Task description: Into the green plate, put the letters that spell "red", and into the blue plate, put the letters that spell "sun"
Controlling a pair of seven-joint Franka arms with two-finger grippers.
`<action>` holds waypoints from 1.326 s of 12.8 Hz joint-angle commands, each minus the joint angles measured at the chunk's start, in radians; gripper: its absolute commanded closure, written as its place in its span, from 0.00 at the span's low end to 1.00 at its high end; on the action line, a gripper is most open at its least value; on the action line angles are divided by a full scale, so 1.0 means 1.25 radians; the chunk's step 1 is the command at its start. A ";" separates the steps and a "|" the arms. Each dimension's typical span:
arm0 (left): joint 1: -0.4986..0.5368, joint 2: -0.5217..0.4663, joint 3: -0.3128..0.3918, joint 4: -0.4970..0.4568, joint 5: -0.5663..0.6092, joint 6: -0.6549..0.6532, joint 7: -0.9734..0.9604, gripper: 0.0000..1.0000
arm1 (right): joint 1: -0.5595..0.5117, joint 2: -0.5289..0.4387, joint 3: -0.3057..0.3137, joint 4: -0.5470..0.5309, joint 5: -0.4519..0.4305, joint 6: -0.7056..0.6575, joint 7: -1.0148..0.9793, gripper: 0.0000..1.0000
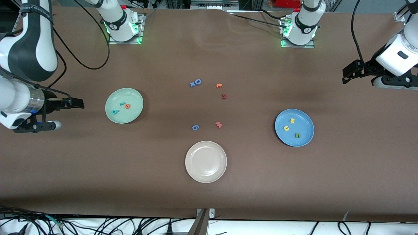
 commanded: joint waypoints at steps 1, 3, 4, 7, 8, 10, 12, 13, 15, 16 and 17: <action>-0.010 0.000 0.002 0.013 -0.004 -0.009 -0.002 0.00 | -0.165 -0.043 0.181 -0.008 -0.054 0.020 0.018 0.01; -0.006 0.000 0.002 0.013 -0.004 -0.009 0.003 0.00 | -0.225 -0.056 0.275 -0.019 -0.118 0.027 0.041 0.01; -0.005 0.000 0.002 0.013 -0.004 -0.009 0.002 0.00 | -0.229 -0.067 0.280 -0.038 -0.122 0.042 0.047 0.01; -0.005 0.000 0.002 0.013 -0.004 -0.009 0.004 0.00 | -0.235 -0.095 0.286 -0.105 -0.122 0.115 0.049 0.01; -0.006 0.000 0.002 0.014 -0.002 -0.009 0.005 0.00 | -0.230 -0.095 0.286 -0.103 -0.122 0.119 0.049 0.01; -0.007 0.000 0.002 0.014 -0.001 -0.009 0.005 0.00 | -0.228 -0.093 0.285 -0.103 -0.123 0.122 0.049 0.01; -0.007 0.000 0.002 0.013 -0.001 -0.009 0.005 0.00 | -0.228 -0.093 0.285 -0.103 -0.121 0.111 0.049 0.00; -0.007 0.000 0.002 0.013 -0.001 -0.009 0.005 0.00 | -0.228 -0.093 0.285 -0.103 -0.116 0.108 0.055 0.00; -0.006 0.000 0.002 0.013 -0.002 -0.009 0.005 0.00 | -0.229 -0.092 0.285 -0.100 -0.108 0.108 0.100 0.01; -0.005 0.000 0.002 0.013 -0.002 -0.009 0.005 0.00 | -0.229 -0.093 0.284 -0.099 -0.107 0.108 0.105 0.01; -0.005 0.000 0.002 0.013 -0.002 -0.009 0.005 0.00 | -0.229 -0.093 0.285 -0.092 -0.107 0.107 0.108 0.01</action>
